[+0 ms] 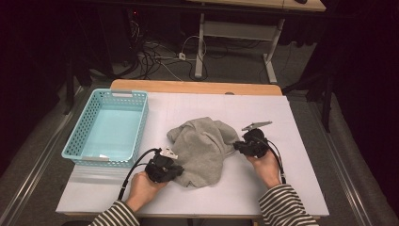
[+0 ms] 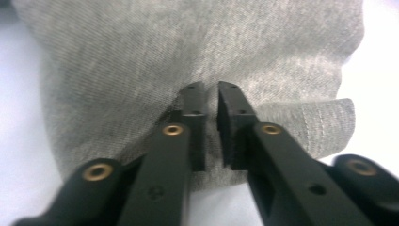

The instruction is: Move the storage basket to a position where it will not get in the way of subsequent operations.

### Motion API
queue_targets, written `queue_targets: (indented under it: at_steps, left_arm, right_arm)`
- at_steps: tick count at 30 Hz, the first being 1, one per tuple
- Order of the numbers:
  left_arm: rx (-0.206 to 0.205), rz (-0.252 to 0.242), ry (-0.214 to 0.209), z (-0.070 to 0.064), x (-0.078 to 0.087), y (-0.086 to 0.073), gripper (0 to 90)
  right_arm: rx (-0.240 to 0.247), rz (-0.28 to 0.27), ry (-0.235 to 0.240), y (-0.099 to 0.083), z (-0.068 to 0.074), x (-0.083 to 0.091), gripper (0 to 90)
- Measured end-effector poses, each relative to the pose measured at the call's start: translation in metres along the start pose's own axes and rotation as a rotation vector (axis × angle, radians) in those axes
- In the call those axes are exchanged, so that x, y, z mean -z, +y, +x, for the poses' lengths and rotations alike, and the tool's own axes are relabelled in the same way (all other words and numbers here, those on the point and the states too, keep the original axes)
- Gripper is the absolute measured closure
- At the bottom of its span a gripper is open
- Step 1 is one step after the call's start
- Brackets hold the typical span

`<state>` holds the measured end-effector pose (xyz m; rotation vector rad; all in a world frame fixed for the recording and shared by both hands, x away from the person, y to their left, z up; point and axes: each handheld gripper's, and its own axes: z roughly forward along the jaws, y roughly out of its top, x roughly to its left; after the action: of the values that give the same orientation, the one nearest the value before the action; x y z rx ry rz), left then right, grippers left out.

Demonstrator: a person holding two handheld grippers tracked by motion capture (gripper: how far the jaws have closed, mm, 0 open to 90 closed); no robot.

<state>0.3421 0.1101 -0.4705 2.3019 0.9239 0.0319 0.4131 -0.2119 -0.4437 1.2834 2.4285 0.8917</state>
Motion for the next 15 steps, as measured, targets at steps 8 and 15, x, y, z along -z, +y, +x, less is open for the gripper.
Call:
queue_targets:
  at_steps: [8,15]
  left_arm:
    - [-0.001,0.013,-0.006,-0.001,0.006,0.000,86.6]
    - [-0.018,-0.014,0.033,-0.002,0.024,-0.002,86.6]
  right_arm:
    - [-0.017,-0.071,0.077,-0.017,0.018,0.011,58.6]
    - [0.030,-0.048,0.078,-0.023,0.033,0.007,53.4]
